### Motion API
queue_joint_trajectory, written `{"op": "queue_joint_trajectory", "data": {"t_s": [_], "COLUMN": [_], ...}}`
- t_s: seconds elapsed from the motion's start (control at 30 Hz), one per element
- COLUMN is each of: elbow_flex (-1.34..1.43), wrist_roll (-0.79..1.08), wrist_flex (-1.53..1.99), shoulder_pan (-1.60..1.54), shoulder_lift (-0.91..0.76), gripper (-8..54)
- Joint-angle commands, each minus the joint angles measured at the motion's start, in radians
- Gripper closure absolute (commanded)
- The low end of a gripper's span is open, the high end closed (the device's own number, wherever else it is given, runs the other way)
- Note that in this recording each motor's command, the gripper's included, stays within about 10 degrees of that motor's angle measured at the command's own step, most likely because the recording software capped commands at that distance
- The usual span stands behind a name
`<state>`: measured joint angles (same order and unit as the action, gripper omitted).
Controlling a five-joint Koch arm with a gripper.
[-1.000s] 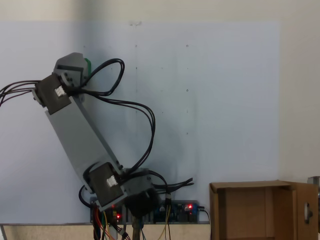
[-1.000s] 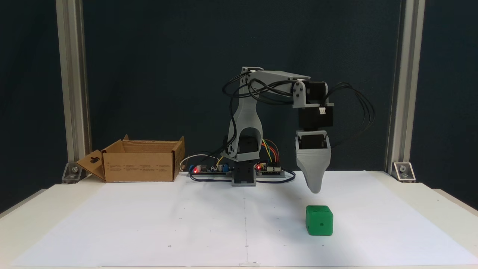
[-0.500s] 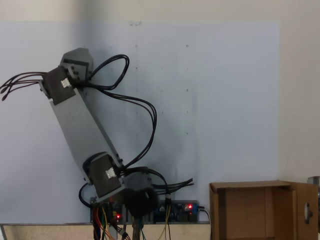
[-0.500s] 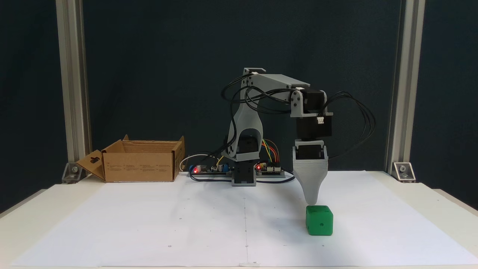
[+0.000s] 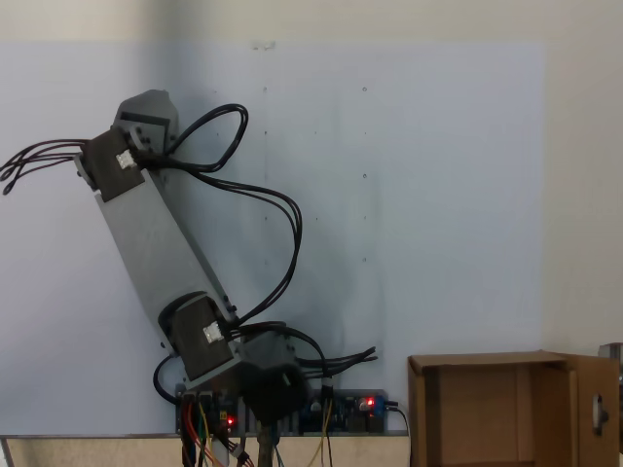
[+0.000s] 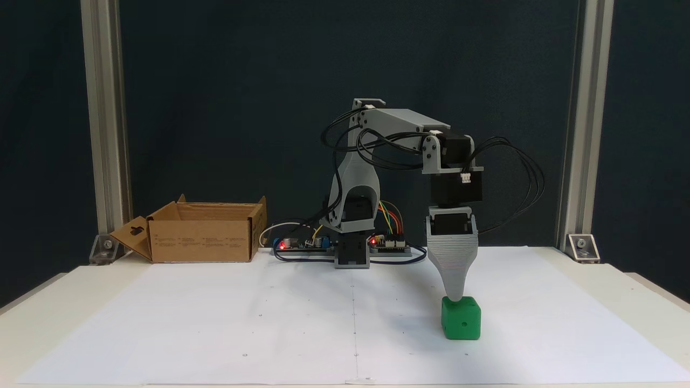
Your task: Grasp a green dice and put it in the bin.
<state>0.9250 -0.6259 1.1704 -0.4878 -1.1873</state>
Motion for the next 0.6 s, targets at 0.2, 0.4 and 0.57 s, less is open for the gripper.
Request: {"op": "queue_joint_trajectory", "data": {"t_s": [0.2, 0.4, 0.57], "elbow_flex": [-0.089, -0.089, -0.089], "wrist_roll": [-0.069, -0.069, -0.069], "wrist_flex": [-0.061, -0.075, -0.080], "shoulder_pan": [-0.005, -0.005, -0.005], "shoulder_lift": [0.052, 0.086, 0.101], "gripper": [4.3, 4.3, 4.3]}}
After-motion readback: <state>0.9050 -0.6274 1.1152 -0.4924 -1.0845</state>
